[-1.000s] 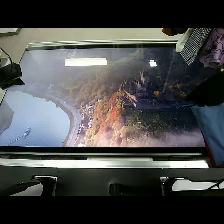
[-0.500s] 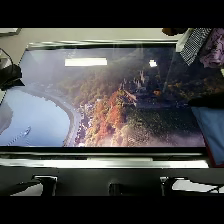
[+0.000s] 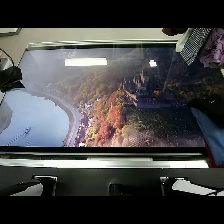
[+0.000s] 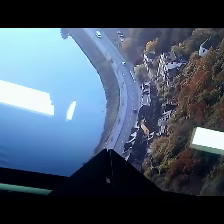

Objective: Fold the clothes and pants, and hang the long-sleeved shirts on hangers.

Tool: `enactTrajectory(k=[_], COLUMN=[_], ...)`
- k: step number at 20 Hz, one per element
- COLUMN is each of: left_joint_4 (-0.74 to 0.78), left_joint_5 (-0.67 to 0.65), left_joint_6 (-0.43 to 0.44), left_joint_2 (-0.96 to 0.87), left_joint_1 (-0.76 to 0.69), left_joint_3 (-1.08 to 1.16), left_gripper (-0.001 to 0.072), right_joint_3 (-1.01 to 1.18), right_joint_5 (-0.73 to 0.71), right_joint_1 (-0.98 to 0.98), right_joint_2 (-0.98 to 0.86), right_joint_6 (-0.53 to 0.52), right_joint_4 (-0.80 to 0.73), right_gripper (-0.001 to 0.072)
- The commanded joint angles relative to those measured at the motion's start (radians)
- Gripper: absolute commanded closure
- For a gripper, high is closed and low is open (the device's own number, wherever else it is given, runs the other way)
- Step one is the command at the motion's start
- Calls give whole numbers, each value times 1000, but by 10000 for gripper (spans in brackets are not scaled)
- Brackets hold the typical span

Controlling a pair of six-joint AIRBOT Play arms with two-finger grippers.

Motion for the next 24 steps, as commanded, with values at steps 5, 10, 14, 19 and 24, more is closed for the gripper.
enactTrajectory(k=[5, 10, 14, 19, 24], left_joint_4=[-2, -2, -2, -2, -2], left_joint_5=[-4, -4, -3, -4, -3], left_joint_6=[0, 0, 0, 0, 0], left_joint_2=[0, 0, 0, 0, -1], left_joint_1=[0, 0, 0, 0, 0], left_joint_3=[0, 0, 0, 0, 0], left_gripper=[691, 691, 691, 691, 691], right_joint_3=[-303, -318, -326, -393, -410], right_joint_5=[-26, -61, -65, -46, -49], right_joint_1=[-153, -177, -177, -177, -177], right_joint_2=[88, 87, 80, 78, 79], right_joint_6=[-18, -45, -63, -63, -63], right_joint_4=[-92, -87, -98, -96, -132], right_gripper=[684, 684, 683, 683, 453])
